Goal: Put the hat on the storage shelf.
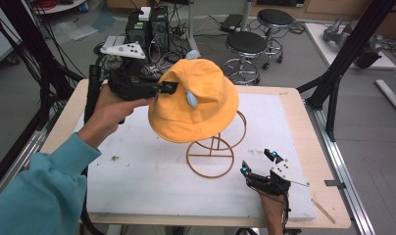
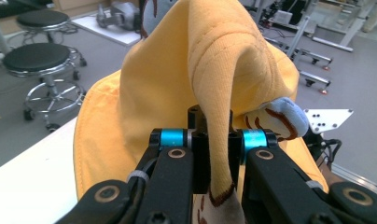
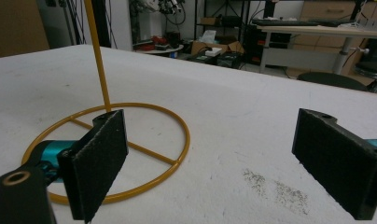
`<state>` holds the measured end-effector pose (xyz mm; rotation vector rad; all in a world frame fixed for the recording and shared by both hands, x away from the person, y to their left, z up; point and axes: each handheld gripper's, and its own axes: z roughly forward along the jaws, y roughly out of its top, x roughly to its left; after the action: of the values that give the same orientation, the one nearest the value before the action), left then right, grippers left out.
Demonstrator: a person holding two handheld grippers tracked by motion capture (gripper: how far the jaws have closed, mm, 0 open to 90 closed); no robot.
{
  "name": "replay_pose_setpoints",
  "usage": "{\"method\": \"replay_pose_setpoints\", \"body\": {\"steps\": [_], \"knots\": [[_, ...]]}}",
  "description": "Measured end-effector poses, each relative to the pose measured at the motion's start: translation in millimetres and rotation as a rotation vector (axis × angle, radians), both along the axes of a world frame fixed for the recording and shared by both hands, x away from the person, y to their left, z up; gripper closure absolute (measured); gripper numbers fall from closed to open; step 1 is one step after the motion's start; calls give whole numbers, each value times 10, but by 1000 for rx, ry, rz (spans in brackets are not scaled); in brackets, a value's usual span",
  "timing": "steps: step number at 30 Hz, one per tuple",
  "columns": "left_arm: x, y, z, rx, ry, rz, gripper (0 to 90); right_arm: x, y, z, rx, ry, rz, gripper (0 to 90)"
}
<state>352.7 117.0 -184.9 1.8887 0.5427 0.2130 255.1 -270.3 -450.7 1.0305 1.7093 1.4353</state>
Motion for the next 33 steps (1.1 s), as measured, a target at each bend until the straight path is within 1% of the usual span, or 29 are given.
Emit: {"method": "replay_pose_setpoints", "body": {"steps": [1, 2, 4, 5, 11, 13, 16, 18, 23, 26, 27, 28, 29, 30, 31, 32, 33], "knots": [[4, -51, -12, 4, 4, -8, 865, 1, -2, 1, -1, -1, 1, 93], [4, -51, -12, 4, 4, -8, 865, 1, -2, 1, -1, -1, 1, 93], [13, -147, -43, 9, 6, -22, 865, 1, -4, 0, 1, -1, 1, 93], [17, -228, -76, 16, 13, -33, 864, 0, -4, 0, 1, -1, 1, 93], [42, -403, -209, 25, 35, -55, 862, -2, -5, -1, 5, -3, 2, 93], [52, -434, -256, 27, 41, -62, 861, -1, -6, -1, 9, -5, 2, 93], [59, -452, -304, 17, 50, -73, 857, -1, -8, -1, 10, -5, -1, 93], [62, -458, -333, 10, 54, -72, 851, 0, -8, -2, 10, -5, -1, 93], [59, -462, -355, 9, 56, -80, 780, 0, -8, -2, 10, -5, -2, 93], [59, -488, -373, -3, 59, -91, 646, 0, -8, -1, 10, -5, -2, 93], [59, -500, -378, 0, 59, -86, 578, 1, -9, -2, 8, -6, -1, 93], [56, -513, -383, 8, 55, -71, 486, 0, -8, -1, 9, -4, -1, 93], [53, -523, -389, 16, 47, -58, 393, 0, -8, -1, 8, -5, -1, 93], [48, -524, -397, 12, 35, -47, 307, 1, -8, -2, 8, -6, 0, 93], [36, -517, -399, 8, 21, -21, 239, -1, -6, -1, 6, -4, 2, 93], [31, -507, -406, 2, 9, -11, 177, -1, -3, -1, 6, -5, 2, 93], [30, -491, -414, 5, 0, -6, 118, -3, -3, -1, 4, -3, 2, 93]]}}
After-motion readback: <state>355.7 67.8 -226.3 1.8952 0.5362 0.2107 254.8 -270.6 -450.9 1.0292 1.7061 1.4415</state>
